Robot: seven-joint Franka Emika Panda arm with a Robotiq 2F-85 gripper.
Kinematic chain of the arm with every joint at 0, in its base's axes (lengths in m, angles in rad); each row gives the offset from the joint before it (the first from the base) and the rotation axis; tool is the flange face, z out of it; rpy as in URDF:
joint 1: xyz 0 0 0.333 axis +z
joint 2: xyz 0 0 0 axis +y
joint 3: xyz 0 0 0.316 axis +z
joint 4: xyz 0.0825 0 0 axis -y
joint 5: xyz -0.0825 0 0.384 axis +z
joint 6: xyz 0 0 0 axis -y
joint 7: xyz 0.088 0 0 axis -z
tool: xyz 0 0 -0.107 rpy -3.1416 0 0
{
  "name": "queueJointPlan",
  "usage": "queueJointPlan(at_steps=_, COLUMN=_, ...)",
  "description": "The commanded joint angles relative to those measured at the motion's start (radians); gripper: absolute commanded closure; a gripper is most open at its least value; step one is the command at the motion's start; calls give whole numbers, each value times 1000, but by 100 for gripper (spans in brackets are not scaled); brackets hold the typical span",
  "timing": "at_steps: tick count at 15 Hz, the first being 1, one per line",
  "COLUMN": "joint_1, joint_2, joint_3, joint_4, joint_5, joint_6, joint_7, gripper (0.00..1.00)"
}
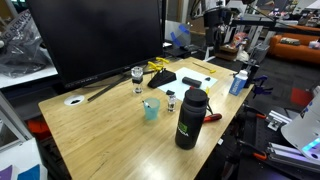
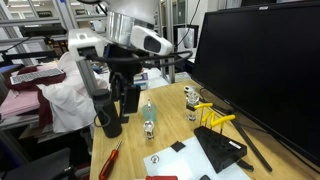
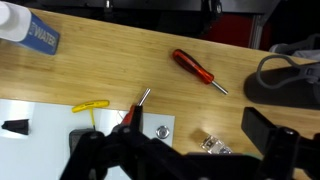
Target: Pick the screwdriver and move it up
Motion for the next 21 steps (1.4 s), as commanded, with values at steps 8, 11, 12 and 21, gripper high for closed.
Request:
queueJointPlan(at_steps=8, joint_1=-68, joint_2=204, joint_3=-20, joint_4=-81, joint_5=104, joint_6=296, joint_7=24, gripper=0)
queueJointPlan(at_steps=11, joint_1=-68, joint_2=209, joint_3=-19, joint_4=-80, joint_5=102, joint_6=305, joint_7=34, gripper=0)
queueJointPlan(at_steps=12, joint_1=-68, joint_2=206, joint_3=-19, joint_4=-80, joint_5=102, joint_6=305, joint_7=35, gripper=0)
queueJointPlan(at_steps=21, joint_1=-83, joint_2=369, joint_3=-20, joint_4=-51, joint_5=117, joint_6=507, joint_7=46, gripper=0)
